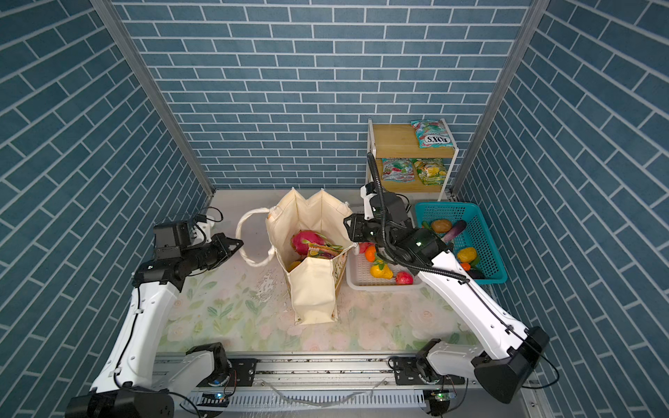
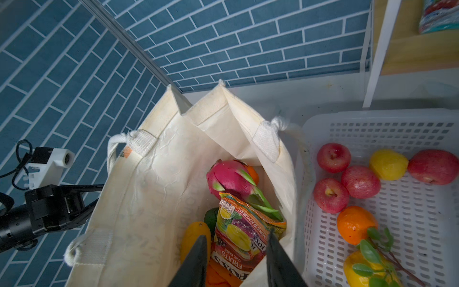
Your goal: Place the food into the grocery bag and tie it
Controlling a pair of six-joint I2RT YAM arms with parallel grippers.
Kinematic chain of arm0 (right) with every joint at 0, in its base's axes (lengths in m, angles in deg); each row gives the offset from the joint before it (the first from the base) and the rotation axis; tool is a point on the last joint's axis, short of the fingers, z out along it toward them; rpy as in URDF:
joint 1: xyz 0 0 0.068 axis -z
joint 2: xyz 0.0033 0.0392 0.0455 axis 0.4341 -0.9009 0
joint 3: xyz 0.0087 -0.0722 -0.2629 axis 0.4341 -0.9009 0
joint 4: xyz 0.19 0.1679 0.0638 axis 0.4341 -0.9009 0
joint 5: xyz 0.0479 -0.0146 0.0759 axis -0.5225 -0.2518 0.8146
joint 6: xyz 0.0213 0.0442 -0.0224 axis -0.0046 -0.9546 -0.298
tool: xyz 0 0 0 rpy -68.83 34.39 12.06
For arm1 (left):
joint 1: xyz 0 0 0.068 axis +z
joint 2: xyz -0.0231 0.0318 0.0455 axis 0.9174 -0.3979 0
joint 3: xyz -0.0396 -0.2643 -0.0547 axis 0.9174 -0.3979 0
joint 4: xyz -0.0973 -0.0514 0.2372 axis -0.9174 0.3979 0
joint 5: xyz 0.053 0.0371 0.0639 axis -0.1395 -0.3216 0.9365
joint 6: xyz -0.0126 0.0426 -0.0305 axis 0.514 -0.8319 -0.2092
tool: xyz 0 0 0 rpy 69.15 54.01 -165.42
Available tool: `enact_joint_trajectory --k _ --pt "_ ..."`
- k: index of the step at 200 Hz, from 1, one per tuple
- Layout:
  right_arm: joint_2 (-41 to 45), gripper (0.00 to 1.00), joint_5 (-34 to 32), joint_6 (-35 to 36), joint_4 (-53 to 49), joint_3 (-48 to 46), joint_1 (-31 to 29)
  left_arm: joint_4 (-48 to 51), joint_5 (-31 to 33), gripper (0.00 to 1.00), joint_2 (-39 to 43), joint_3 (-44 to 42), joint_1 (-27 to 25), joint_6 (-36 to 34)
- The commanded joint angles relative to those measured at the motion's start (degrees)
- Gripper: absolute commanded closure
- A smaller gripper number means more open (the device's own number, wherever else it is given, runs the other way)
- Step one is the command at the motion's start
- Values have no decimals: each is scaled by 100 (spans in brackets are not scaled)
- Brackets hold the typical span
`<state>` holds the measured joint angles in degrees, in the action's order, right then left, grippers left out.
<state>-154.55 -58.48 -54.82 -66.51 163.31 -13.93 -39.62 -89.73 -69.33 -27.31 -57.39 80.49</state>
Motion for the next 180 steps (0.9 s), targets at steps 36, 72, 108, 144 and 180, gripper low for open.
enact_joint_trajectory --k 36,72,108,144,180 --pt "715 55 -178 -323 92 -766 883 745 -239 100 -154 849 483 -402" --pt "507 54 548 -950 354 -1349 1507 909 -322 100 -350 1192 735 -560" --pt "-104 49 1370 -1629 850 -1717 1729 919 -424 100 -522 1292 913 -636" --pt "-645 48 2089 -2179 1733 -1948 1738 876 -419 100 -643 1310 1014 -686" --pt "-1113 49 2467 -2357 2152 -1987 1736 754 -494 100 -710 1258 1024 -642"
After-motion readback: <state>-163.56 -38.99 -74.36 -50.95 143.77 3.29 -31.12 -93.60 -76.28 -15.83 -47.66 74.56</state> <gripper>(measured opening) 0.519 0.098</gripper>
